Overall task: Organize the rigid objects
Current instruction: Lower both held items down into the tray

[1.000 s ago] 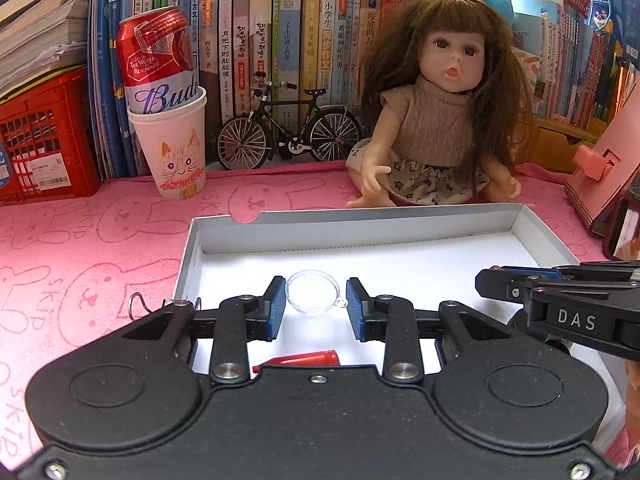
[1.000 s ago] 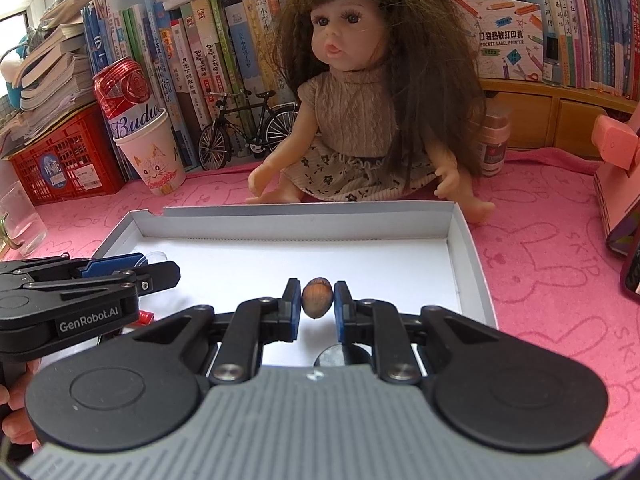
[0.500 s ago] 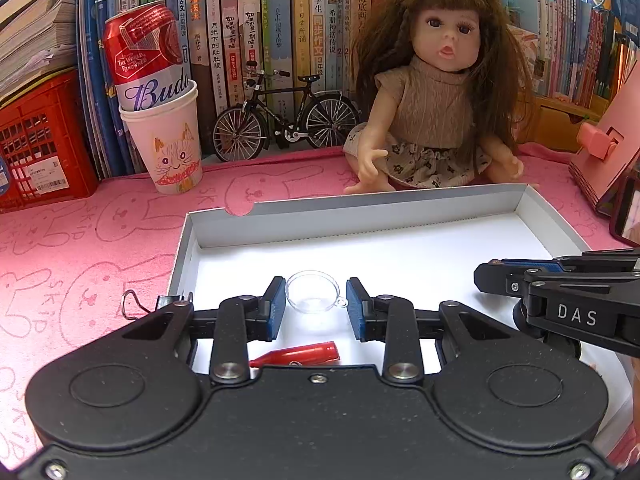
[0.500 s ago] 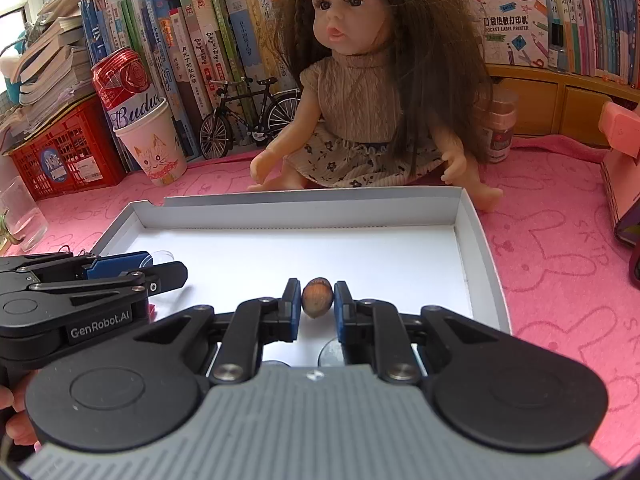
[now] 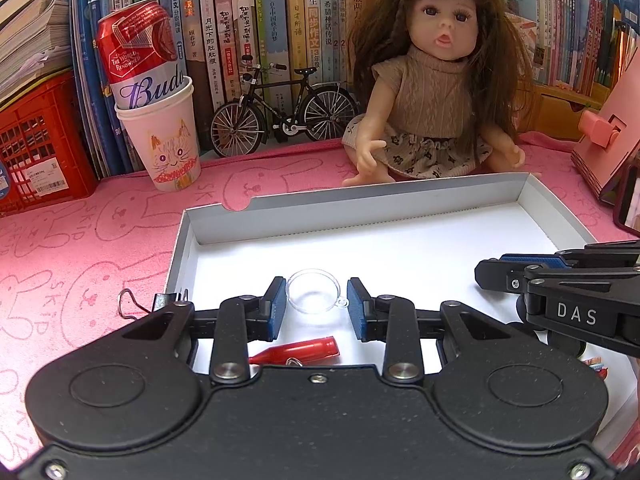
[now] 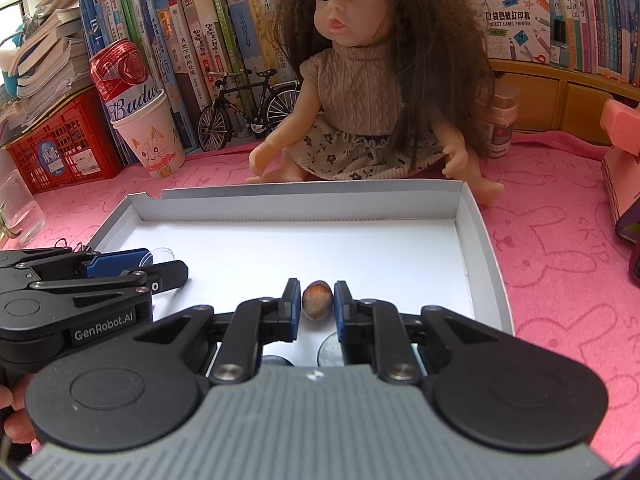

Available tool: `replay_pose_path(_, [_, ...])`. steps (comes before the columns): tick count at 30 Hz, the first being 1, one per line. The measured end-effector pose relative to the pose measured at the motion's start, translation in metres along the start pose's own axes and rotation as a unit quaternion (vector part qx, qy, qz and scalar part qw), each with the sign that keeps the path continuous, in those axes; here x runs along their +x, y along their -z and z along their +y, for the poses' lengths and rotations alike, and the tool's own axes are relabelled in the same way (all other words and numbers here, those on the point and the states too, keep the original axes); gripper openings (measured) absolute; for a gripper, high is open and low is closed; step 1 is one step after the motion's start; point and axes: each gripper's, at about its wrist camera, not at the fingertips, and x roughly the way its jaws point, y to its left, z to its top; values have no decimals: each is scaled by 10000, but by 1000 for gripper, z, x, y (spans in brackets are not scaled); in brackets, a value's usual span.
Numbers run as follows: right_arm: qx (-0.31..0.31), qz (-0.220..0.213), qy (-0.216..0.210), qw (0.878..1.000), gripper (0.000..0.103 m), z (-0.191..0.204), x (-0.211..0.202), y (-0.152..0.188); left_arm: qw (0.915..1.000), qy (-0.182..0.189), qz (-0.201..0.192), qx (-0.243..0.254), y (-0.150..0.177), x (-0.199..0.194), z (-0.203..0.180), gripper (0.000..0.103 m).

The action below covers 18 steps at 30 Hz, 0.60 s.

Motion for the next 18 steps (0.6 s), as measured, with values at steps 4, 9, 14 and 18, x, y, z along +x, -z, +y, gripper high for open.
replay_pose_path(4, [-3,-3,1,10000,22,0,0,0,10000,-3,5,5,1,0,0,32])
replay_pose_path(9, [28,-14,-3,10000,26,-1,0,1,10000,-10,22,53,2,1,-2,34])
replay_pose_path(14, [97,-25,-6,9999,30,-3,-1,1,9999,-33,41,103,3,1,-3,39])
replay_pose_path(18, [98,-24,12,9999,45,-3,-1,1,9999,-48,54,145,2,1,-5,43])
